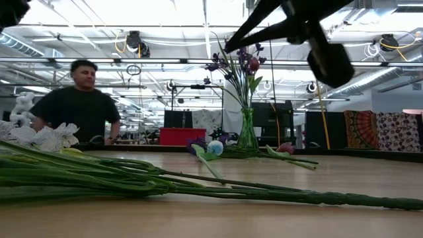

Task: Sort flowers into vase by color
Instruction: Put the top violet flowers into the green flower vase

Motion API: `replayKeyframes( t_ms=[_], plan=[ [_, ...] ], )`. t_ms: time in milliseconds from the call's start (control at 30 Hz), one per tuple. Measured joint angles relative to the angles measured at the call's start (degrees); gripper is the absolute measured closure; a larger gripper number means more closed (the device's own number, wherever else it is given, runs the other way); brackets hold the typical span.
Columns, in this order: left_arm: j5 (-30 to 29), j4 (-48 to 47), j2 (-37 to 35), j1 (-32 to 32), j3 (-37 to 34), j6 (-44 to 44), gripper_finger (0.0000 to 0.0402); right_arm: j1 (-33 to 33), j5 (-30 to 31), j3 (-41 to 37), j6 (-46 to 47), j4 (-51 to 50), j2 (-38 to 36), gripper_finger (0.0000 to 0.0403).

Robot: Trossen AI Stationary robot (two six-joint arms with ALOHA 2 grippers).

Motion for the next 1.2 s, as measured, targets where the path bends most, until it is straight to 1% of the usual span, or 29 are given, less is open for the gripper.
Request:
replayKeyframes(
  t_ms=[67,167,333,467,533,600,667,767,933,1067,1133,1200],
  plan=[
    [0.0,1.9,-0.1,2.7,-0.5,3.2,0.0394,-1.4,0.0,0.0,-1.8,0.0,0.0,0.0403],
    [0.4,7.6,-1.1,7.0,-4.0,8.5,0.0395,-3.6,0.0,0.0,-4.5,0.1,0.0,0.0403],
    [4.9,16.9,-3.8,14.9,-11.7,13.2,0.0395,-7.1,-0.2,0.0,-5.1,0.2,0.0,0.0403],
    [8.0,25.5,-7.0,20.3,-16.6,17.9,0.0395,-9.9,-0.8,0.0,-8.2,0.2,0.0,0.0403],
    [9.8,31.0,-8.9,23.1,-18.7,20.8,0.0395,-11.9,-4.4,0.0,-10.2,0.2,0.0,0.0403],
    [12.1,37.1,-10.5,26.1,-20.7,23.9,0.0395,-14.5,-9.6,0.0,-13.4,0.3,0.0,0.0403],
    [14.5,41.1,-11.6,29.1,-22.4,26.1,0.0395,-17.3,-14.5,0.0,-16.9,0.3,0.0,0.0403],
    [17.0,44.3,-12.3,33.2,-23.3,27.3,0.0395,-21.8,-21.8,0.0,-22.5,1.1,0.0,0.0402],
    [19.8,44.9,-12.3,37.6,-23.5,27.3,0.0395,-28.9,-31.8,0.3,-33.8,4.4,0.0,0.0387],
    [19.8,44.9,-12.3,39.4,-23.5,25.9,0.0395,-33.0,-36.6,3.7,-43.3,-0.8,0.0,0.0365],
    [19.8,44.9,-12.3,39.9,-23.5,24.7,0.0395,-34.4,-37.3,6.5,-48.3,-6.4,0.0,0.0353],
    [19.8,44.9,-12.3,40.4,-23.5,24.2,0.0395,-35.7,-37.4,9.8,-52.3,-14.4,0.0,0.0339]
  ],
)
